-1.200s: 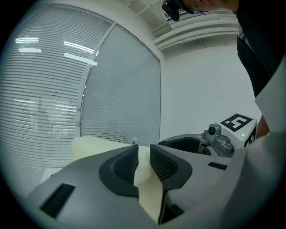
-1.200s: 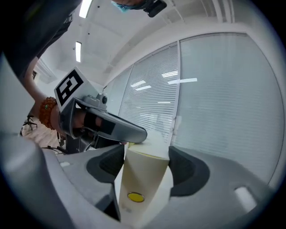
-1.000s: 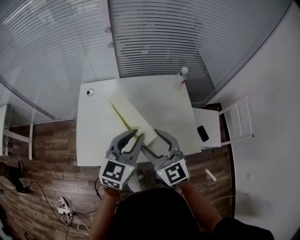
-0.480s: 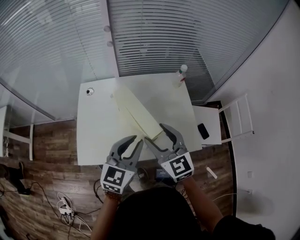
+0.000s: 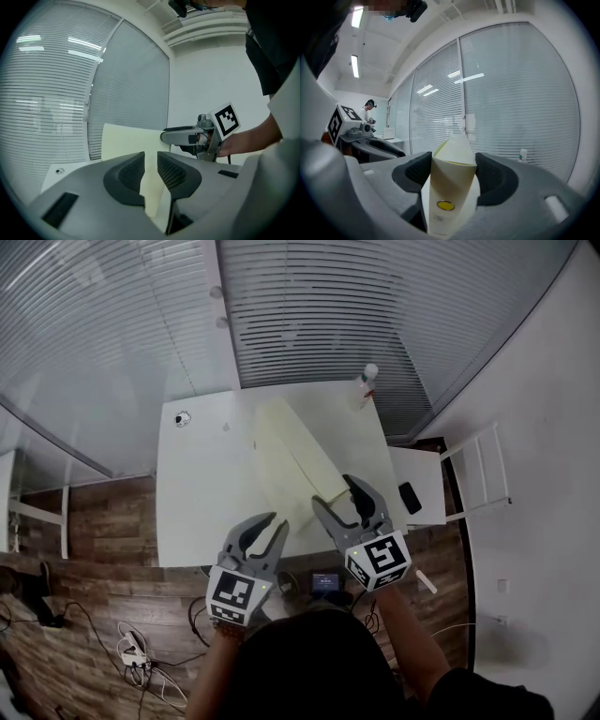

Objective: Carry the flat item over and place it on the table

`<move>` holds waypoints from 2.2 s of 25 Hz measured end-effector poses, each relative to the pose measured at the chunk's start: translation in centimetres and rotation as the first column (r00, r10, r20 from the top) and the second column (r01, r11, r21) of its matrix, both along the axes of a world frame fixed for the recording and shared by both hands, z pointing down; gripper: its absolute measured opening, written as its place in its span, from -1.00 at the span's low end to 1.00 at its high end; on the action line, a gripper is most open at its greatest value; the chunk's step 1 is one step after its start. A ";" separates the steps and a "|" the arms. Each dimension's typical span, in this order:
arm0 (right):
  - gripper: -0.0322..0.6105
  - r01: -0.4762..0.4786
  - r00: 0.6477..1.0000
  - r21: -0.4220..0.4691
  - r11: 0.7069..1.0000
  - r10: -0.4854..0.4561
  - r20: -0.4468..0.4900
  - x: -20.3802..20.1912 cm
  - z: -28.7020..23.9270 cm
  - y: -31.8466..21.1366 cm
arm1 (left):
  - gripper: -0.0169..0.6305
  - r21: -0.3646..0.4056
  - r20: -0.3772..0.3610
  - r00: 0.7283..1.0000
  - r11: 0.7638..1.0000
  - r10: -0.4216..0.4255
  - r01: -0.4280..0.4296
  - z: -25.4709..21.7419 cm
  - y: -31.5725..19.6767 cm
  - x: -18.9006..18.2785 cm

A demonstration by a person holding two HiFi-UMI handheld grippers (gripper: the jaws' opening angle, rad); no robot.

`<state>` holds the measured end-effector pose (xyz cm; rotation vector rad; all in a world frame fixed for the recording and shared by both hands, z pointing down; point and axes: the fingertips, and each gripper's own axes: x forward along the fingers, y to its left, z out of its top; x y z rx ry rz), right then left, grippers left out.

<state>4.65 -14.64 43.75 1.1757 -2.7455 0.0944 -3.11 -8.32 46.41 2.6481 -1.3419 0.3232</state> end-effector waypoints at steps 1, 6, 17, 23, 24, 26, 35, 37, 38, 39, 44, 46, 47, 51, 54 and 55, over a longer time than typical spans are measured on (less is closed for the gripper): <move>-0.02 -0.009 1.000 -0.009 1.000 0.009 0.013 0.3 0.1 -0.2 | -0.67 -0.004 -0.001 1.000 1.000 -0.002 0.002 0.2 0.0 -0.1; -0.02 -0.074 0.991 -0.073 0.995 0.082 0.109 2.1 0.6 -1.4 | -0.67 -0.015 -0.006 1.000 1.000 -0.010 0.010 0.7 -0.3 -0.4; -0.01 -0.159 0.936 -0.214 0.964 0.216 0.278 5.7 2.9 -2.7 | -0.67 -0.047 -0.016 1.000 0.999 0.007 -0.008 1.7 -0.8 0.9; 0.01 -0.178 0.910 -0.248 0.952 0.255 0.327 7.0 3.9 -2.5 | -0.67 -0.056 -0.008 1.000 0.998 0.011 -0.012 2.1 -0.5 1.4; 0.01 -0.178 0.906 -0.255 0.950 0.260 0.335 7.1 4.1 -2.5 | -0.67 -0.057 -0.008 1.000 0.998 0.011 -0.011 2.1 -0.5 1.4; 0.01 -0.177 0.899 -0.262 0.949 0.265 0.349 7.3 4.5 -2.5 | -0.67 -0.059 -0.006 1.000 0.998 0.009 -0.009 2.2 -0.5 1.2; 0.02 -0.160 0.853 -0.371 0.915 0.317 0.414 8.6 7.3 -2.7 | -0.67 -0.069 0.000 1.000 0.998 0.013 -0.013 2.8 -0.5 1.4; 0.02 -0.148 0.844 -0.400 0.904 0.326 0.425 8.8 8.2 -2.6 | -0.67 -0.070 0.001 1.000 0.997 0.014 -0.014 2.9 -0.5 1.5; 0.02 -0.143 0.840 -0.413 0.899 0.331 0.430 8.8 8.6 -2.5 | -0.67 -0.071 0.002 1.000 0.997 0.015 -0.015 3.0 -0.5 1.5; 0.02 -0.139 0.837 -0.424 0.895 0.334 0.433 8.9 8.9 -2.5 | -0.67 -0.072 0.003 1.000 0.997 0.016 -0.015 3.0 -0.6 1.6; 0.03 -0.112 0.831 -0.465 0.878 0.339 0.440 8.5 10.8 -2.4 | -0.67 -0.081 -0.001 1.000 0.997 0.017 -0.017 3.5 -0.6 1.5; 0.04 -0.092 0.837 -0.482 0.871 0.330 0.437 8.0 11.7 -2.3 | -0.67 -0.083 0.001 1.000 0.996 0.016 -0.015 3.7 -0.6 1.5; 0.04 -0.084 0.840 -0.489 0.868 0.325 0.434 7.8 12.2 -2.2 | -0.67 -0.083 0.002 1.000 0.996 0.014 -0.014 3.7 -0.5 1.5; 0.05 -0.065 0.851 -0.511 0.857 0.315 0.421 7.1 13.8 -1.8 | -0.67 -0.074 0.010 1.000 0.997 0.005 -0.004 4.0 -0.7 1.7; 0.05 -0.053 0.861 -0.523 0.850 0.304 0.408 6.2 14.8 -1.5 | -0.67 -0.069 0.019 1.000 0.998 0.006 -0.005 4.3 -1.1 2.1; 0.05 -0.050 0.863 -0.528 0.848 0.303 0.405 6.0 15.1 -1.4 | -0.67 -0.070 0.019 1.000 0.998 0.010 -0.009 4.3 -1.1 2.3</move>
